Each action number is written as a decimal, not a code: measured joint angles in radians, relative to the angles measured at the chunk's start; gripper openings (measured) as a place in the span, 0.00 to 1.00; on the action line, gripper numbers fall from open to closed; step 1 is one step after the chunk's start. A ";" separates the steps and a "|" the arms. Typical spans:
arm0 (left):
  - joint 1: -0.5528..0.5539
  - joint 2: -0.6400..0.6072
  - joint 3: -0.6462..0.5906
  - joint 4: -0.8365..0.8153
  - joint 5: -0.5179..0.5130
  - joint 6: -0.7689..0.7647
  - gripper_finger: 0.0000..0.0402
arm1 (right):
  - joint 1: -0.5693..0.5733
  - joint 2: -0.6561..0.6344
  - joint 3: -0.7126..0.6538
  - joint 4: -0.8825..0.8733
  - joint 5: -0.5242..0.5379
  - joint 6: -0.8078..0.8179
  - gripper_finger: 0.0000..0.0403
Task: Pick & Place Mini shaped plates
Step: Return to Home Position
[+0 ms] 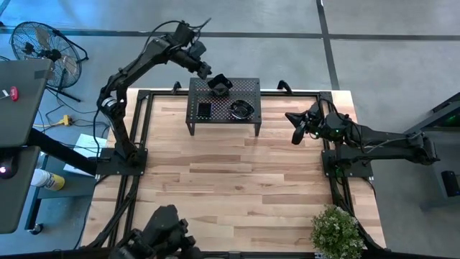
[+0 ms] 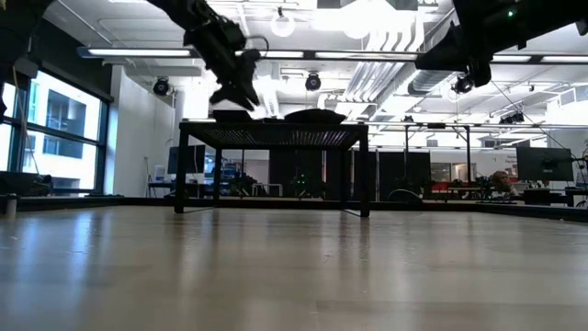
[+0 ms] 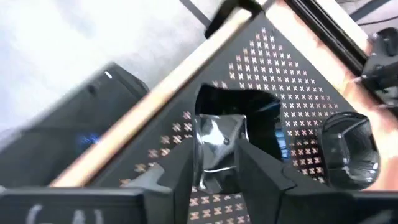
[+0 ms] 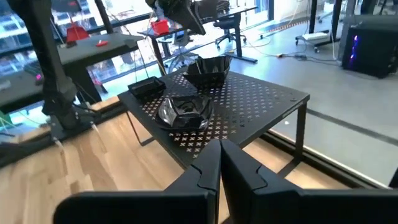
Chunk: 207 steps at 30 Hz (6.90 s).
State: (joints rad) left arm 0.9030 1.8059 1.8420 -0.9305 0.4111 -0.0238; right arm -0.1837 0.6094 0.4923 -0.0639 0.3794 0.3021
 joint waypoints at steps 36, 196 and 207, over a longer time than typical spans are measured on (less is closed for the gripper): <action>-0.212 -1.261 -1.402 0.819 -0.231 -0.191 0.02 | -0.387 -0.215 -0.191 0.146 -0.738 -0.178 0.00; -0.654 -1.777 -1.791 0.906 -0.797 -0.008 0.00 | -0.433 -0.594 -0.475 0.090 -0.546 -0.195 0.00; -0.654 -1.777 -1.791 0.906 -0.797 -0.008 0.00 | -0.433 -0.594 -0.475 0.090 -0.546 -0.195 0.00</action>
State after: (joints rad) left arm 0.2485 0.0292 0.0513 -0.0242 -0.3855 -0.0318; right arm -0.6168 0.0151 0.0174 0.0261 -0.1669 0.1070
